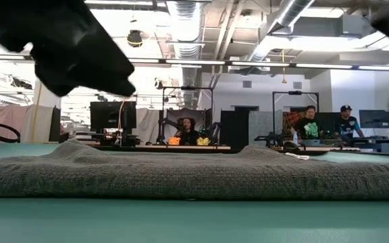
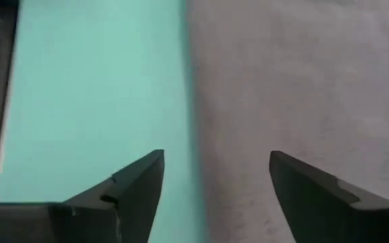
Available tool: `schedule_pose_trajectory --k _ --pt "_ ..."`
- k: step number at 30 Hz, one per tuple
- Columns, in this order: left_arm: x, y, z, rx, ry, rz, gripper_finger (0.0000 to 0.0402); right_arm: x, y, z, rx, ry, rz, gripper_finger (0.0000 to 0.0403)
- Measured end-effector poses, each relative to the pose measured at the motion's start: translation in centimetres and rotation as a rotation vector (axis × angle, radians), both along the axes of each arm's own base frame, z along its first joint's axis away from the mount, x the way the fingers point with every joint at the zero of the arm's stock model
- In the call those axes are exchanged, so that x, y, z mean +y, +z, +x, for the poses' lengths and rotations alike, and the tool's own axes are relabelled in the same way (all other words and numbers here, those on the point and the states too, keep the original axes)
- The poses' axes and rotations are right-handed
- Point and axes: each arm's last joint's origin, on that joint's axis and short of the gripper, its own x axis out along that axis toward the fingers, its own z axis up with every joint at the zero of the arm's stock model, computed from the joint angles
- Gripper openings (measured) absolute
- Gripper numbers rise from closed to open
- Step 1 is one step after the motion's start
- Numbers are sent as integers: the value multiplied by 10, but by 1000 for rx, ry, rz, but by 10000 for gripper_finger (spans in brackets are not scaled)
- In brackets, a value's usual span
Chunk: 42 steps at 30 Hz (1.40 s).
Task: Roll towel
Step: Roll the gray towel
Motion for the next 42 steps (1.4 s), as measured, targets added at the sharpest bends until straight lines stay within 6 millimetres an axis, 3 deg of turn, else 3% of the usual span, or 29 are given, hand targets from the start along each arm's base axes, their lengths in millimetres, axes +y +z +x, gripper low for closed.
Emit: schedule_pose_trajectory --k 7,19,25,30,38,42 --pt "-7 -9 12 4 4 47 137 8 -31 5 155 -18 -126 295" --pt "-8 -18 22 -13 -50 21 137 14 -30 7 317 -90 -360 292" --pt "-8 -17 23 -17 -65 5 137 9 -30 6 373 -159 -338 282" --pt "-10 -18 22 11 -133 -3 136 9 -31 11 358 -180 -295 218" --pt "-13 -22 22 35 -204 -14 75 8 -31 13 379 -197 -268 22" --pt "-11 -32 25 43 -186 0 33 8 -31 12 382 -197 -272 23"
